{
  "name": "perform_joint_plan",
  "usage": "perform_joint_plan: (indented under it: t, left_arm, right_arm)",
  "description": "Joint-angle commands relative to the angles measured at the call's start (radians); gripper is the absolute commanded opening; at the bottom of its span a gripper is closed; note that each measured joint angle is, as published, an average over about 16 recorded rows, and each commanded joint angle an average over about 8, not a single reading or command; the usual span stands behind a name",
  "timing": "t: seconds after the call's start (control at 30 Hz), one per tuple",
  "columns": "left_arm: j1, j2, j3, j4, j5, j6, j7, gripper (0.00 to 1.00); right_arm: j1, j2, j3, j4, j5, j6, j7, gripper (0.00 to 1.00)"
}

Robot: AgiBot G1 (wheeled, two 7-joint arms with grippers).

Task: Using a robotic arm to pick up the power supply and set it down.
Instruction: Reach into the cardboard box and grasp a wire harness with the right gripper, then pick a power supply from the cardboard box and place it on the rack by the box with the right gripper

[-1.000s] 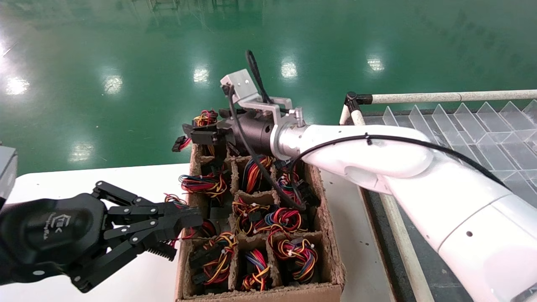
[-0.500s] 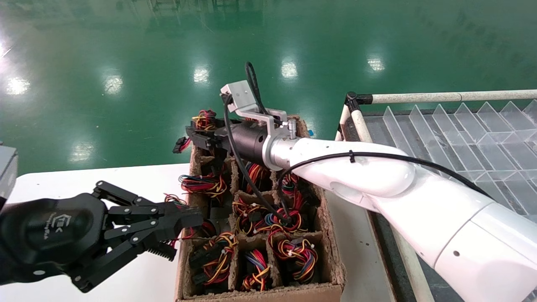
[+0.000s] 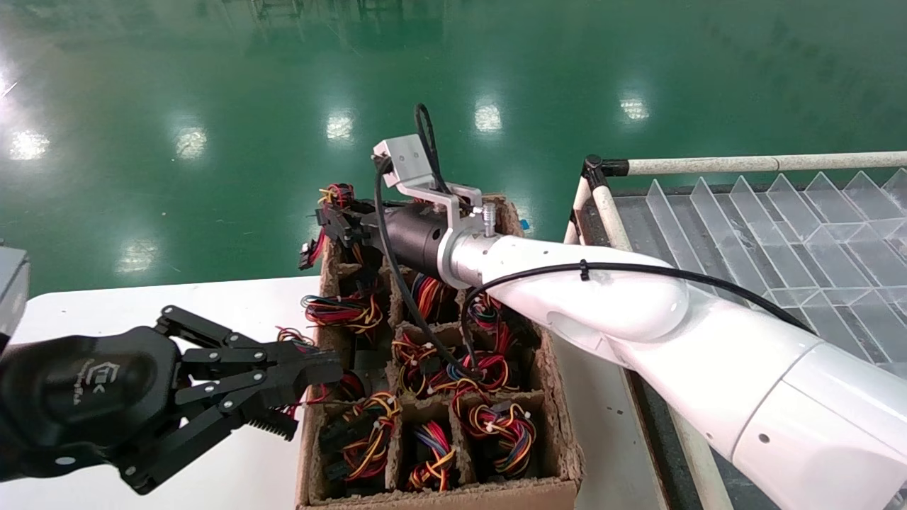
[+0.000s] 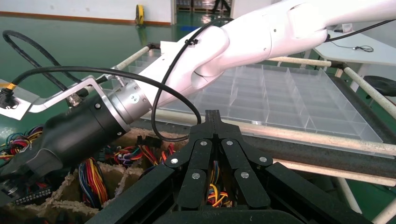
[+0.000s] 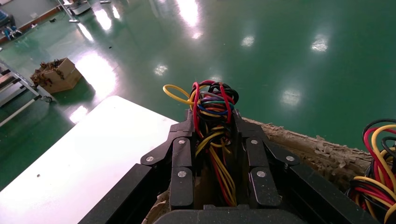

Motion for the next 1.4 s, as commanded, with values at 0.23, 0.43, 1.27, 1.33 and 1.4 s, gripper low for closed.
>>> perform_joint_plan:
  t: [0.23,0.43,1.27,1.33,1.4]
  left_arm:
    - [0.0,0.0,0.0,0.0,0.0,0.0,0.0,0.0]
    - [0.0,0.0,0.0,0.0,0.0,0.0,0.0,0.0]
    - [0.0,0.0,0.0,0.0,0.0,0.0,0.0,0.0]
    - [0.0,0.0,0.0,0.0,0.0,0.0,0.0,0.0]
    - [0.0,0.0,0.0,0.0,0.0,0.0,0.0,0.0]
  right_arm:
    - [0.007,0.004,-0.007,0.005,0.051,0.012,-0.03,0.0]
    - [0.019,0.016,0.048,-0.004,0.099,-0.014,-0.081,0.0]
    - [0.237,0.239,0.329,0.045,0.156,-0.292,-0.394,0.0]
    - [0.265,0.25,0.326,0.032,0.138,-0.302,-0.41,0.0]
    - [0.291,0.259,0.323,0.014,0.122,-0.31,-0.425,0.0]
